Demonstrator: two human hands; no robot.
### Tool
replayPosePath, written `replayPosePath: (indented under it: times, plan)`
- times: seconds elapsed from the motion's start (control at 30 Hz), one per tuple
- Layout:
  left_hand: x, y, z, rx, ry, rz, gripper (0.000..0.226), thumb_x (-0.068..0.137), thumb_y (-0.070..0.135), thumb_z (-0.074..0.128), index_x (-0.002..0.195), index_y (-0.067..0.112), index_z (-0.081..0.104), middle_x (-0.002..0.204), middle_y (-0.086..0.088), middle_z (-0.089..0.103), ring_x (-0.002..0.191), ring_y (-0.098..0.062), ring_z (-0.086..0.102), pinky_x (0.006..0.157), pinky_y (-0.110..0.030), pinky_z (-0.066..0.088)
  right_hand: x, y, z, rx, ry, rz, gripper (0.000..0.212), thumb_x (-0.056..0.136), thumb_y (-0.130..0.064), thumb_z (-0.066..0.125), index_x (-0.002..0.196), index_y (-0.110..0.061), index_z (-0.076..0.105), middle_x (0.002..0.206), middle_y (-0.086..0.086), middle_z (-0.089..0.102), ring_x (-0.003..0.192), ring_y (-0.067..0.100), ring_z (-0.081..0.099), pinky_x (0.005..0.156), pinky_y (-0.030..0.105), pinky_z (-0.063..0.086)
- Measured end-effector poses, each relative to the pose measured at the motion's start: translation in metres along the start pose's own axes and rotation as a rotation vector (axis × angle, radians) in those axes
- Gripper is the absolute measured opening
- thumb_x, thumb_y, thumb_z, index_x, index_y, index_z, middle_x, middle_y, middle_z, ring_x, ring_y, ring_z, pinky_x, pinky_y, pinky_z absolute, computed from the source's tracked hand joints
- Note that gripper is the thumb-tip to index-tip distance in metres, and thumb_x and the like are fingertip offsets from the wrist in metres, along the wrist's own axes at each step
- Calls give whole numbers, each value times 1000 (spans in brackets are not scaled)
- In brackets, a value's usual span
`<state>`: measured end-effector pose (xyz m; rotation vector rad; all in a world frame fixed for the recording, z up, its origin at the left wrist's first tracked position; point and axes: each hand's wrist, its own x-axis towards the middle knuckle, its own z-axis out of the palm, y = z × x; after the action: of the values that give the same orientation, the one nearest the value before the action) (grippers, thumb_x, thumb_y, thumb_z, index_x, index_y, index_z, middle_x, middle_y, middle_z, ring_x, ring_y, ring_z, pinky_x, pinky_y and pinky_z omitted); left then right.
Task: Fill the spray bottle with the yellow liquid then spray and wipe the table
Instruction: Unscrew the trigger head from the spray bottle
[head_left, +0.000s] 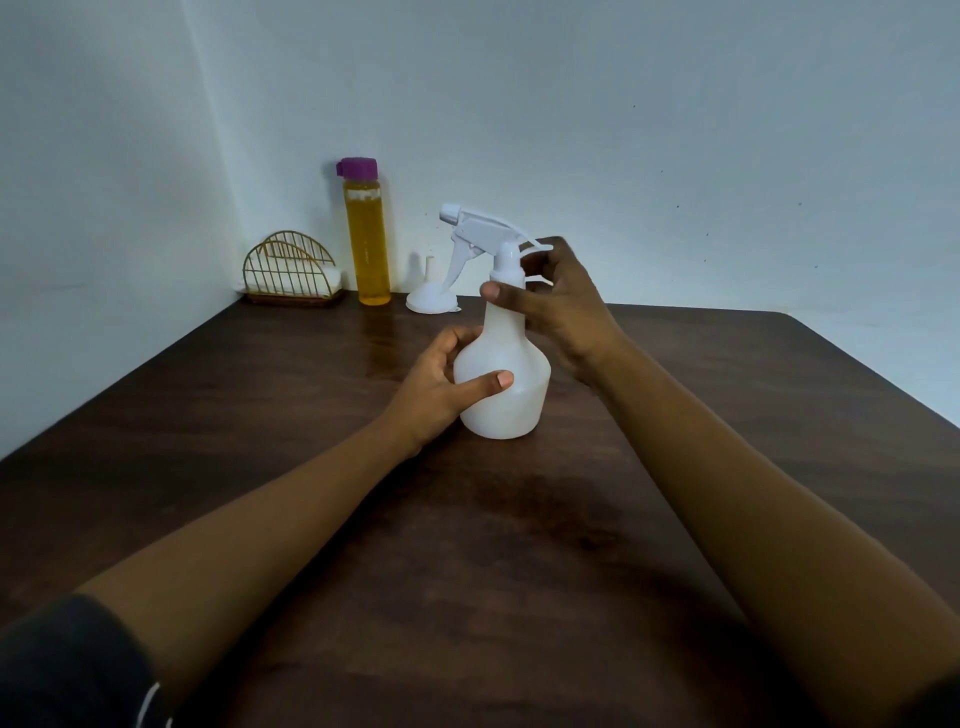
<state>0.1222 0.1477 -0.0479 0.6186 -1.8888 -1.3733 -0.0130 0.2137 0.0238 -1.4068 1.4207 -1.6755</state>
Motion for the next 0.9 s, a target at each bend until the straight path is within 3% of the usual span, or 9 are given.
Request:
replayPosePath:
  times: [0.1, 0.2, 0.27, 0.37, 0.47, 0.57, 0.73, 0.8, 0.9]
  plan:
    - [0, -1, -1, -15, -3, 3, 58, 78, 27, 73, 128, 21, 44, 123, -1, 57, 110, -16, 59, 86, -34, 55, 1, 0, 5, -74, 124, -56, 36, 71, -19, 81, 89, -17, 49, 93, -1, 55, 83, 17, 60, 71, 32, 54]
    - [0, -1, -1, -28, -7, 2, 60, 77, 27, 74, 128, 20, 45, 123, -2, 58, 109, -16, 60, 85, -33, 56, -1, 2, -3, 86, 34, -13, 19, 79, -12, 73, 85, -15, 56, 87, 1, 61, 83, 16, 62, 71, 31, 53]
    - [-1, -1, -1, -47, -5, 0, 58, 78, 22, 73, 128, 18, 45, 123, -3, 58, 108, -16, 60, 83, -30, 56, -2, 5, -10, 174, -93, 18, 12, 84, -13, 67, 95, -12, 61, 99, 6, 66, 91, 17, 63, 79, 35, 52]
    - [-1, 1, -1, -45, -3, 1, 57, 78, 21, 72, 128, 17, 45, 123, -3, 59, 109, -16, 60, 84, -31, 55, -4, 5, -12, 108, -217, 20, 35, 84, -16, 67, 118, -13, 59, 104, 0, 67, 94, 12, 64, 83, 32, 54]
    - [-1, 1, -1, -45, -6, 5, 57, 78, 22, 72, 128, 16, 45, 123, -3, 59, 110, -16, 60, 86, -31, 54, -3, 6, -1, -15, -58, -30, 39, 76, -18, 76, 112, -14, 60, 91, -9, 66, 81, 9, 64, 75, 29, 54]
    - [-2, 1, -1, -53, -8, 4, 58, 78, 21, 72, 129, 16, 45, 123, -3, 59, 110, -16, 60, 86, -31, 54, -1, 10, 4, 17, 55, -32, 39, 70, -18, 81, 98, -14, 55, 95, 1, 62, 81, 17, 62, 73, 34, 54]
    - [-1, 1, -1, -63, -4, -12, 58, 78, 22, 73, 128, 16, 45, 123, -5, 59, 108, -17, 61, 85, -32, 55, -5, 4, -5, 169, -83, 23, 14, 86, -7, 62, 100, -10, 61, 99, 6, 66, 84, 12, 64, 75, 30, 55]
    - [-1, 1, -1, -56, -2, -13, 57, 78, 22, 72, 128, 17, 45, 123, -4, 59, 108, -16, 61, 85, -31, 55, -6, 2, -7, 165, -152, 20, 18, 89, -5, 56, 105, -11, 64, 100, 2, 66, 88, 12, 64, 81, 32, 54]
    - [-2, 3, -1, -54, -9, -5, 54, 80, 21, 71, 127, 18, 45, 122, -2, 59, 108, -14, 60, 82, -26, 54, -7, -3, -8, 111, -217, 29, 22, 87, -9, 62, 106, -18, 64, 92, -4, 67, 87, 12, 65, 82, 30, 56]
